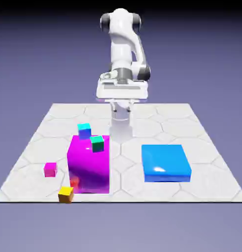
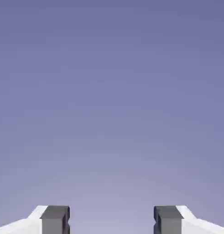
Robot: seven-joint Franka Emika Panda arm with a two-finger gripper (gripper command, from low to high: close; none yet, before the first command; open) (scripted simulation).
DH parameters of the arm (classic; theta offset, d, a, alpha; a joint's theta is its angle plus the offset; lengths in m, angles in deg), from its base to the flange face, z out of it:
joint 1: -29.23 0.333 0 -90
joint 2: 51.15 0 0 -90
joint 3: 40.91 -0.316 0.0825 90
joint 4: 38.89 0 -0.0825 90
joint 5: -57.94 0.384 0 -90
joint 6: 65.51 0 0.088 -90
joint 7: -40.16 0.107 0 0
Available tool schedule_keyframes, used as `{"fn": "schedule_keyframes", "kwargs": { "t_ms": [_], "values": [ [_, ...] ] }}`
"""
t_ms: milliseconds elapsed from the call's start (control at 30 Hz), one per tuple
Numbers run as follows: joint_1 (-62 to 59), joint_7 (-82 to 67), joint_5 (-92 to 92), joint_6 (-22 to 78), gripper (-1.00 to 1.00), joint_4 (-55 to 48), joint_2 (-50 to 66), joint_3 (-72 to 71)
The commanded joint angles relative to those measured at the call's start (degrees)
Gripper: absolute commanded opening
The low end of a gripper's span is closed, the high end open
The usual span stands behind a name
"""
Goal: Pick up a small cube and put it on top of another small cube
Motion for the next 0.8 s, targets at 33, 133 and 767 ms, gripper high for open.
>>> {"fn": "schedule_keyframes", "kwargs": {
  "t_ms": [33, 133, 767],
  "values": [
    [3.00, -4.35, -0.61, 4.00, 0.00, -3.54, -2.21, 4.16],
    [7.49, -10.86, -1.51, 9.99, 0.00, -8.84, -5.53, 10.39],
    [35.95, -52.14, -7.27, 47.94, 0.00, -42.43, -26.52, 49.84]
  ]
}}
